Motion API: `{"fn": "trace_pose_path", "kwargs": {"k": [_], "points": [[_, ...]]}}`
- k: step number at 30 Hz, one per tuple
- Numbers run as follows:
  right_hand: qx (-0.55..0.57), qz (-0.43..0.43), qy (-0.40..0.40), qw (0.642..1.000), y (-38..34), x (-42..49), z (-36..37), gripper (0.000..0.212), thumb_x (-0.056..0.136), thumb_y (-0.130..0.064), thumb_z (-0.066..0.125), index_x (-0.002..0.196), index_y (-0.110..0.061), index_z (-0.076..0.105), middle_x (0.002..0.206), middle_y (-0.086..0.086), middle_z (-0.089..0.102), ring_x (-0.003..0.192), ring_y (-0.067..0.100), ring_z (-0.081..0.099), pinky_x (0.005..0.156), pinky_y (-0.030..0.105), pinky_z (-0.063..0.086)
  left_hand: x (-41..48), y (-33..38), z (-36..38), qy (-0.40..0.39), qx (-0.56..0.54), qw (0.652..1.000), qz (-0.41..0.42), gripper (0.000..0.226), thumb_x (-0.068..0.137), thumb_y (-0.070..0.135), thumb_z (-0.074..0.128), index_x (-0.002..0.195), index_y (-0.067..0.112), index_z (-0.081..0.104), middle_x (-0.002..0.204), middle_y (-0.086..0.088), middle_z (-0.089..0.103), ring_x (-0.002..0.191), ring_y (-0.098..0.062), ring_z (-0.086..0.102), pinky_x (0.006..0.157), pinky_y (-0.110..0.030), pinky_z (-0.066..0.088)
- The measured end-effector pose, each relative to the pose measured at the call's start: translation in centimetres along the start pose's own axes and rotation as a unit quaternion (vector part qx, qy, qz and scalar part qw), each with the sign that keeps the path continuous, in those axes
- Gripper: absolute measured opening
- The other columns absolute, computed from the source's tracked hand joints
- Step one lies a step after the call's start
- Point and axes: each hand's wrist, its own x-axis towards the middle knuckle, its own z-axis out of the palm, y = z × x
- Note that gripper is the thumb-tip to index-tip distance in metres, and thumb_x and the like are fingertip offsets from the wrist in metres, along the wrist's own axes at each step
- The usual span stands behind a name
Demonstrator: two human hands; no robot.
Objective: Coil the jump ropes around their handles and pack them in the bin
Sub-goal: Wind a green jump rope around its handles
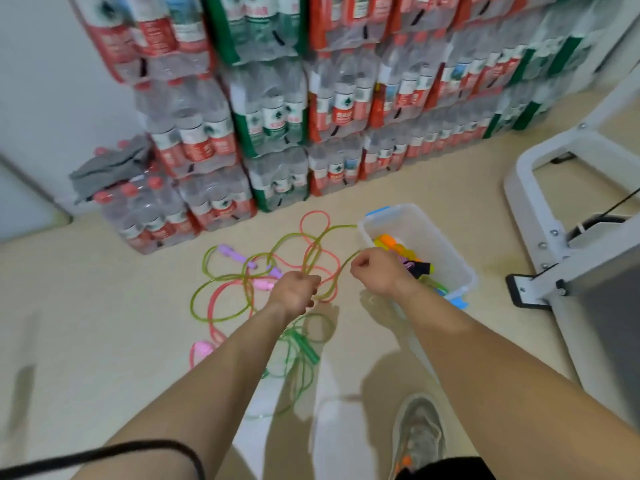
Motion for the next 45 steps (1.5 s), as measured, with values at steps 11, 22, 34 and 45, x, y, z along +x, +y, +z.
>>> {"fn": "trace_pose_path", "kwargs": {"k": [11,22,34,45], "points": [[-0.058,-0.029,-0.104,0.993,-4.6,-5.4,11.6,0.018,0.089,-0.018,0.058,0.095,-0.012,0.074,0.099,0.008,0.074,0.094,0.027,0.067,0.086,0.041,0.055,-5.1,-13.2,-9.7,0.068,0.162,0.983,-0.046,0.026,0.094,0.025,0.053,0.078,0.009,0.066,0.077,-0.007,0.067,0.08,-0.027,0.063,0.077,-0.032,0.048],[-0.13,0.061,-0.126,0.982,0.5,-1.5,21.1,0.027,0.09,-0.014,0.057,0.115,-0.009,0.065,0.119,0.014,0.065,0.11,0.033,0.062,0.086,0.035,0.05,2.2,-21.9,-9.6,0.015,0.15,0.982,-0.114,0.026,0.094,0.027,0.051,0.09,0.006,0.067,0.089,-0.013,0.07,0.085,-0.03,0.068,0.078,-0.039,0.053],[-0.075,0.112,-0.111,0.985,3.9,0.8,24.1,0.037,0.085,-0.023,0.071,0.118,-0.015,0.055,0.112,0.007,0.067,0.102,0.029,0.064,0.083,0.038,0.054,6.3,-22.1,-6.9,-0.032,0.11,0.989,-0.09,0.027,0.086,0.014,0.049,0.06,0.015,0.054,0.059,-0.004,0.056,0.057,-0.022,0.052,0.062,-0.035,0.048],[0.082,0.138,-0.161,0.974,1.2,-3.5,14.5,0.014,0.095,-0.022,0.059,0.105,-0.013,0.064,0.097,0.005,0.067,0.074,0.019,0.07,0.067,0.029,0.05,1.4,-15.0,-7.5,-0.014,0.131,0.99,-0.044,0.024,0.094,0.018,0.053,0.085,0.005,0.071,0.093,-0.013,0.075,0.091,-0.032,0.071,0.081,-0.04,0.056]]}}
